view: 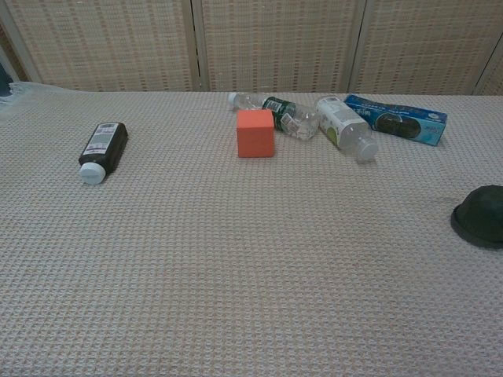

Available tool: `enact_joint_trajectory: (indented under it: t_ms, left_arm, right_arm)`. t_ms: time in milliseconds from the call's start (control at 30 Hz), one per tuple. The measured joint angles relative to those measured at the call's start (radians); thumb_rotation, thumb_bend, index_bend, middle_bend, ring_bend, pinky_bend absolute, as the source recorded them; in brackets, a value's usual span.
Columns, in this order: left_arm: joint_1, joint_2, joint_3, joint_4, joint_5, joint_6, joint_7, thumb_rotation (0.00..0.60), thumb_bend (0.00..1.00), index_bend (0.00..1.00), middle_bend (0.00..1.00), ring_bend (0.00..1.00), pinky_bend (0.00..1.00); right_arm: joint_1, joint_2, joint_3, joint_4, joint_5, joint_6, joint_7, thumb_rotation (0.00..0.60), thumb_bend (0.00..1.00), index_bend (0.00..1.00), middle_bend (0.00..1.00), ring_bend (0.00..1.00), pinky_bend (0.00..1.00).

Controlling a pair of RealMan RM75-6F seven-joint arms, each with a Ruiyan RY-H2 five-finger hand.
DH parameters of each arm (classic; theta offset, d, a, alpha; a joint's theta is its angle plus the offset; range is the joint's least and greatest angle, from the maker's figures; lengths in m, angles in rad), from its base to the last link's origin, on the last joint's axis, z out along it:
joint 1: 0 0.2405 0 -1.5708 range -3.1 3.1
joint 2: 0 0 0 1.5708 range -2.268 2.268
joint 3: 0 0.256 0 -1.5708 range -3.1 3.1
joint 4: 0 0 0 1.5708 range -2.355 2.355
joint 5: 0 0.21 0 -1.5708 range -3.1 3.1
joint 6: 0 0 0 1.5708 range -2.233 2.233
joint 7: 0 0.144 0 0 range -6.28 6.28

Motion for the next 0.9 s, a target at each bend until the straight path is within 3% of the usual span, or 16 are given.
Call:
enact_joint_trajectory:
  t_ms: [233,367,533,900]
  left_arm:
    - [0.003,0.001,0.000,-0.001,0.006,0.013,-0.003,0.600,0.61,0.60,0.47,0.36,0.56]
    - [0.000,-0.002,-0.002,0.004,0.003,0.008,-0.003,0.600,0.61,0.60,0.47,0.36,0.56]
    - [0.000,-0.001,-0.004,0.004,-0.009,0.001,-0.008,0.600,0.61,0.60,0.47,0.36,0.56]
    - [0.015,0.002,-0.009,0.005,0.002,0.043,-0.028,0.600,0.61,0.60,0.47,0.36,0.56]
  right_arm:
    - [0.003,0.001,-0.006,0.001,0.005,-0.017,-0.025,0.600,0.11,0.00,0.00,0.00,0.00]
    - [0.020,0.005,-0.012,0.009,-0.007,-0.052,-0.013,0.600,0.11,0.00,0.00,0.00,0.10]
    - [0.051,0.005,-0.013,0.028,0.000,-0.118,0.009,0.600,0.11,0.00,0.00,0.00,0.10]
    - [0.216,0.031,0.026,0.003,0.207,-0.453,-0.038,0.600,0.11,0.00,0.00,0.00,0.10]
